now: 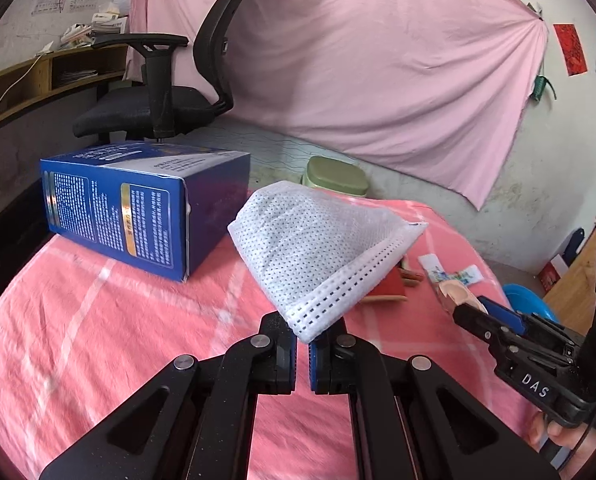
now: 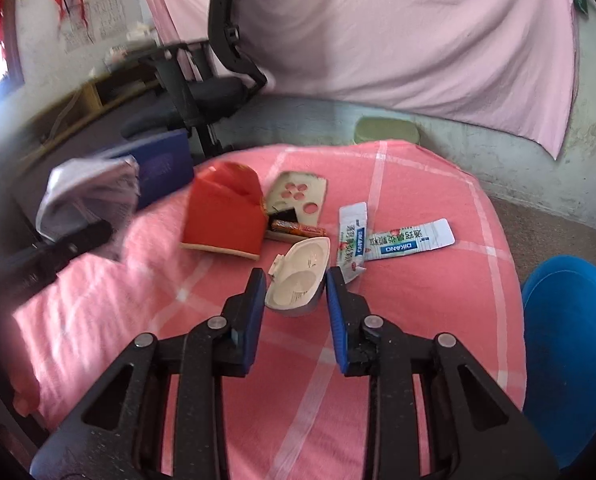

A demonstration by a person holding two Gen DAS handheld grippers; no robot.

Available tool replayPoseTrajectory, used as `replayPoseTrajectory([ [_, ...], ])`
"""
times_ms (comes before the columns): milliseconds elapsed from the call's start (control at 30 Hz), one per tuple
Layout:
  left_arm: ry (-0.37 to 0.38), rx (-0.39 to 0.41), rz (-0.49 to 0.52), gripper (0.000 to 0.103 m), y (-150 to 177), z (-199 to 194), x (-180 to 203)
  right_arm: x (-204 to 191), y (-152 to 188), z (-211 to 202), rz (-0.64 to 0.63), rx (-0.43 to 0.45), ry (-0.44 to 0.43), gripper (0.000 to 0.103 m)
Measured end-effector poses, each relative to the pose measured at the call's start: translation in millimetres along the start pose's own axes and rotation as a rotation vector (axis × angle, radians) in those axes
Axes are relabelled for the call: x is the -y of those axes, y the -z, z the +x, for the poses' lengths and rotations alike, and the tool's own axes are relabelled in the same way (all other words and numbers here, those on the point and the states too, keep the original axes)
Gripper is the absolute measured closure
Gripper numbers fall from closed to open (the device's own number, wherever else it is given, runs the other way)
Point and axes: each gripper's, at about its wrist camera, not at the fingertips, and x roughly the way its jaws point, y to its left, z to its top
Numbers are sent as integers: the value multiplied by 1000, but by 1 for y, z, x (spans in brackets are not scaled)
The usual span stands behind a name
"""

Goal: Collect trash
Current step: 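Grasp the white mask with the left tool while the right tool grasps the white case, then carry the mask and case over the blue bucket and open both tools to drop them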

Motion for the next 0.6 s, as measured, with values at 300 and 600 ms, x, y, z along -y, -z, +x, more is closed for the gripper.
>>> replayPoseTrajectory([
  [300, 76, 92, 54, 100, -5, -32, 43, 7, 4, -80, 22, 329, -15, 51],
  [600, 186, 247, 181, 100, -22, -60, 119, 31, 13, -157, 42, 649, 98, 51],
])
